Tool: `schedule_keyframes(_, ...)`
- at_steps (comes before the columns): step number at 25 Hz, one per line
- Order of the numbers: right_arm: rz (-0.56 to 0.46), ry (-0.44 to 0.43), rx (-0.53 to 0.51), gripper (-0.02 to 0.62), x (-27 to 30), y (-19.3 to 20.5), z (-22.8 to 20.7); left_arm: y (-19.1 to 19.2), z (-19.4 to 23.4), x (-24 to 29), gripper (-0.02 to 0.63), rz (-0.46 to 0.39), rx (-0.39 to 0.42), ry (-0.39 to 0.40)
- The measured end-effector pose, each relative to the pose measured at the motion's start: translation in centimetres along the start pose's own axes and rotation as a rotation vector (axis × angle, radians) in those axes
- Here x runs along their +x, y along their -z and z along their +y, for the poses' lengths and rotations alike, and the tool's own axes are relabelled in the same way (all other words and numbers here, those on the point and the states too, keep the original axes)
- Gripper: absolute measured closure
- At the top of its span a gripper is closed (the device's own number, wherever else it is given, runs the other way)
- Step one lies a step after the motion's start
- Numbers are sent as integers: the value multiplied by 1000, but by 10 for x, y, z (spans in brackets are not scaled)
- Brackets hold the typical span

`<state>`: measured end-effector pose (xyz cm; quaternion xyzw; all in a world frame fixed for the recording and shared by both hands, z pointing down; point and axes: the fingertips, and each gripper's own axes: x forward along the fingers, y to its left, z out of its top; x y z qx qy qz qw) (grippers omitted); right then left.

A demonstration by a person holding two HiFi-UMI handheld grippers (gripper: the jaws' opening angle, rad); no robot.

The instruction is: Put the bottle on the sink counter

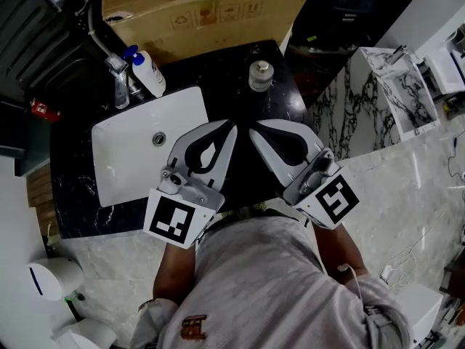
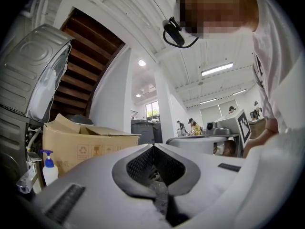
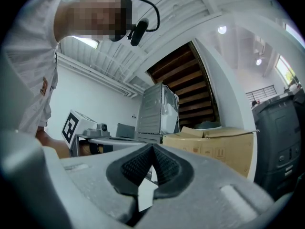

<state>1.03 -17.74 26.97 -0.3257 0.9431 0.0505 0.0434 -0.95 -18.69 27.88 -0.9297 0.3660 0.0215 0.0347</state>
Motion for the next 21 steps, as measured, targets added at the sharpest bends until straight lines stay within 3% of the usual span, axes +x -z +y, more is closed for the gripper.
schedule_keyframes(15,23,-23,6,595,-1,5,-2,3,0,1,604,6,-9,-20)
schedule_keyframes(21,26,-24,14,595,-1,8,-2,-3,0,4,604,-36,-8,-23)
